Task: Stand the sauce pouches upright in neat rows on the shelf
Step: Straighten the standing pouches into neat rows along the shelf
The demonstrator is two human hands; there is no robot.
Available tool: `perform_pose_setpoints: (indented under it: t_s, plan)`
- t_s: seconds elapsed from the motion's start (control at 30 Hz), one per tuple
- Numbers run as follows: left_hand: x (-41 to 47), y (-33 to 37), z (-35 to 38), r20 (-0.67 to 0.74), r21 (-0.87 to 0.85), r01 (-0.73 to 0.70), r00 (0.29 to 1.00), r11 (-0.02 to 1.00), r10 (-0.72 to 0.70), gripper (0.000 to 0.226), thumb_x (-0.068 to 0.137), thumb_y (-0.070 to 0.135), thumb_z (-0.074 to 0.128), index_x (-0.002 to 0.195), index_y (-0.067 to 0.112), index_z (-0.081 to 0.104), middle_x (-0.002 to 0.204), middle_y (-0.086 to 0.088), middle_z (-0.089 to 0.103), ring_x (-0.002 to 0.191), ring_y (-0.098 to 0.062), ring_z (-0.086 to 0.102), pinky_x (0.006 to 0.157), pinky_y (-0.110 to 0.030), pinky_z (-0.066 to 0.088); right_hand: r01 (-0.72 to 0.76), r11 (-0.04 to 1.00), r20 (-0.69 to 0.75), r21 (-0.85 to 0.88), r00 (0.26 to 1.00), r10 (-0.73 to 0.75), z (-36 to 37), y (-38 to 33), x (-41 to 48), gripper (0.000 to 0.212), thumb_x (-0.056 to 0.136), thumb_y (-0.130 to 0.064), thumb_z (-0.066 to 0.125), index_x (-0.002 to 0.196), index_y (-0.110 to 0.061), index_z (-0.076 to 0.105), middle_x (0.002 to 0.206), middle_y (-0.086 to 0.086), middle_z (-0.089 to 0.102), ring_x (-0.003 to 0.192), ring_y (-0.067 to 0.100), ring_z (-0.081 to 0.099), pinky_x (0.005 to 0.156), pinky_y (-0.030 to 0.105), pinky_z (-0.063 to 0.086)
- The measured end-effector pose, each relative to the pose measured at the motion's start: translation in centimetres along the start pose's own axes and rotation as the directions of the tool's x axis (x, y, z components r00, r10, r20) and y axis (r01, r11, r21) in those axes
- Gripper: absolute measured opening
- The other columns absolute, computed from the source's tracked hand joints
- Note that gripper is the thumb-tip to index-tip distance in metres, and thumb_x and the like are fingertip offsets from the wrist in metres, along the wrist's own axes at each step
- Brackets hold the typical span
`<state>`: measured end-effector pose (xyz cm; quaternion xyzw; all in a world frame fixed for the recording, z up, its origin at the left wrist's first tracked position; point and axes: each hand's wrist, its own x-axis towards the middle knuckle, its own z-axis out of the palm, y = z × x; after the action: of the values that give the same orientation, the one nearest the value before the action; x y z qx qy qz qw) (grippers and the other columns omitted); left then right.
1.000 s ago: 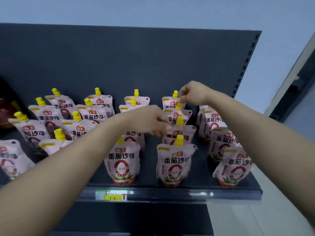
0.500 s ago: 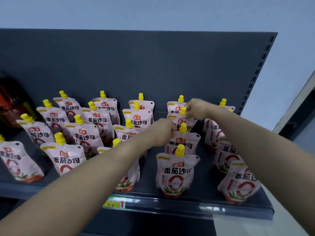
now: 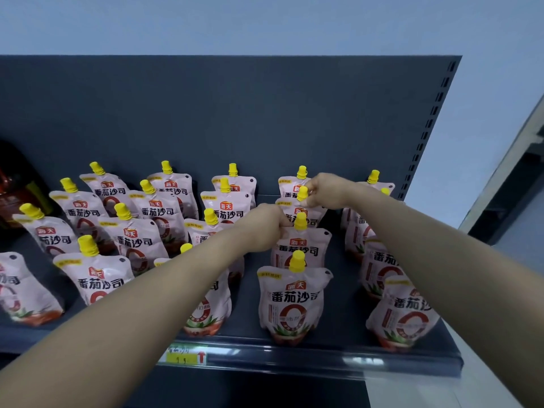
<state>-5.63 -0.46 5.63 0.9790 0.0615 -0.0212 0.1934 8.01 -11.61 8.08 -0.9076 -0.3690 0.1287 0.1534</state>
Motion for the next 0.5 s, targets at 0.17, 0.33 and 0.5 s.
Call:
perform_pose_setpoints:
  t_s: [0.17,0.33,0.5]
  plan:
    - [-0.7,1.5,-2.3,0.081,0.085,-0.078,0.994,0.993,0.071,0.015,0.087,0.006,0.054,0.094,0.007,0.068,0.087,-0.003,0.064,0.087,-0.023,0.058,0.075,-0.028,0.047,-0.002,0.999,-0.094,0.039,0.996,0.005,-3.1,0.4,-2.6,0.029,0.086,-0.011,0.067,0.115,-0.011,0.067,0.116,0.005,0.068,0.109,0.021,0.061,0.101,0.033,0.046]
    - [-1.0,6.8,-4.8,-0.183,-0.064,-0.186,0.968,0.981,0.171,0.025,0.091,0.013,0.052,0.109,0.017,0.069,0.097,0.007,0.064,0.089,-0.009,0.059,0.07,-0.011,0.044,-0.017,1.0,-0.184,-0.011,0.983,0.015,-7.2,2.2,-6.9,0.018,0.085,-0.015,0.069,0.102,-0.01,0.072,0.09,0.002,0.067,0.087,0.015,0.059,0.085,0.027,0.046]
    - [-2.4,12.9,-0.9,0.128,-0.1,-0.358,0.921,0.928,0.369,0.03,0.088,0.04,0.058,0.102,0.016,0.07,0.096,0.0,0.069,0.089,-0.018,0.062,0.079,-0.031,0.049,-0.145,0.989,-0.004,-0.044,0.989,0.145,-8.0,5.5,-10.4,0.014,0.084,-0.018,0.07,0.096,-0.013,0.076,0.083,-0.003,0.072,0.087,0.018,0.064,0.081,0.03,0.051]
